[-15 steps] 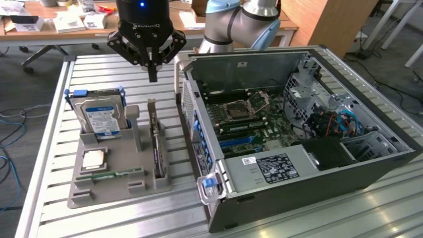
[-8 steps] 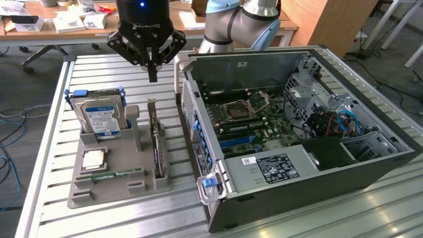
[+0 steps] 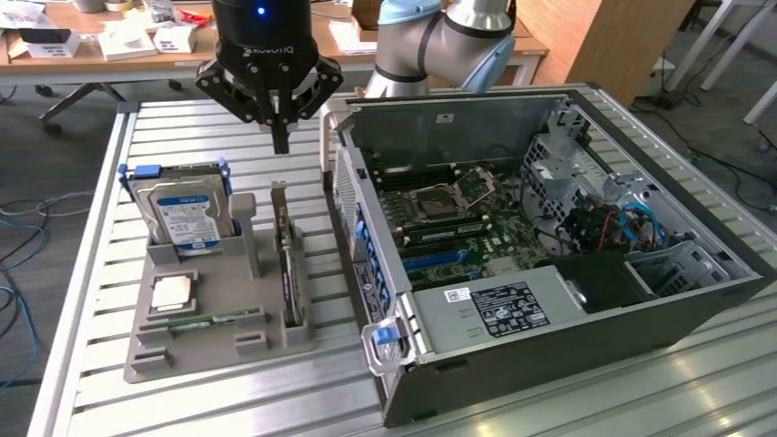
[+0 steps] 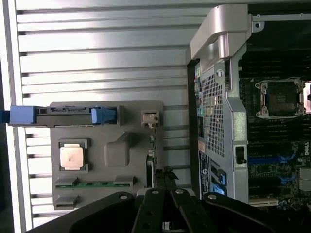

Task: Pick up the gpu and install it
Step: 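Reach for the gpu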

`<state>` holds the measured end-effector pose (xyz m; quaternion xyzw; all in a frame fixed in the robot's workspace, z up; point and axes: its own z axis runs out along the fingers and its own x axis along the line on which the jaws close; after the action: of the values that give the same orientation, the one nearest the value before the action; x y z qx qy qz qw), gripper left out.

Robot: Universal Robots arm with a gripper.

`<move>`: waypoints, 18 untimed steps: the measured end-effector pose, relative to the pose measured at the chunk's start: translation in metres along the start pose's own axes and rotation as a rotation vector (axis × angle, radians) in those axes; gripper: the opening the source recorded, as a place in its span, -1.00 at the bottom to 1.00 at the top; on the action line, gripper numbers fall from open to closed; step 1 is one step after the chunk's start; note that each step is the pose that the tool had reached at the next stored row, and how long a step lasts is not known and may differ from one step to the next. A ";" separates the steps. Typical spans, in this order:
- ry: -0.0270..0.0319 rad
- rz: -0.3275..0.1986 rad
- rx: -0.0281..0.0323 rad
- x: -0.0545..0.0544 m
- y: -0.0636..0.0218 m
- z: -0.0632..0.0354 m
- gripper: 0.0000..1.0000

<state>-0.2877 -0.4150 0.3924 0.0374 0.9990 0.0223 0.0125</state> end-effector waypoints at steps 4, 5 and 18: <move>0.0001 0.000 -0.0005 0.000 -0.0072 -0.0004 -0.79; 0.0001 0.000 -0.0005 0.000 -0.0090 -0.0004 -0.79; 0.0001 0.000 -0.0006 0.007 -0.0193 -0.0010 -0.79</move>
<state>-0.2964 -0.4337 0.3924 0.0373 0.9990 0.0226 0.0124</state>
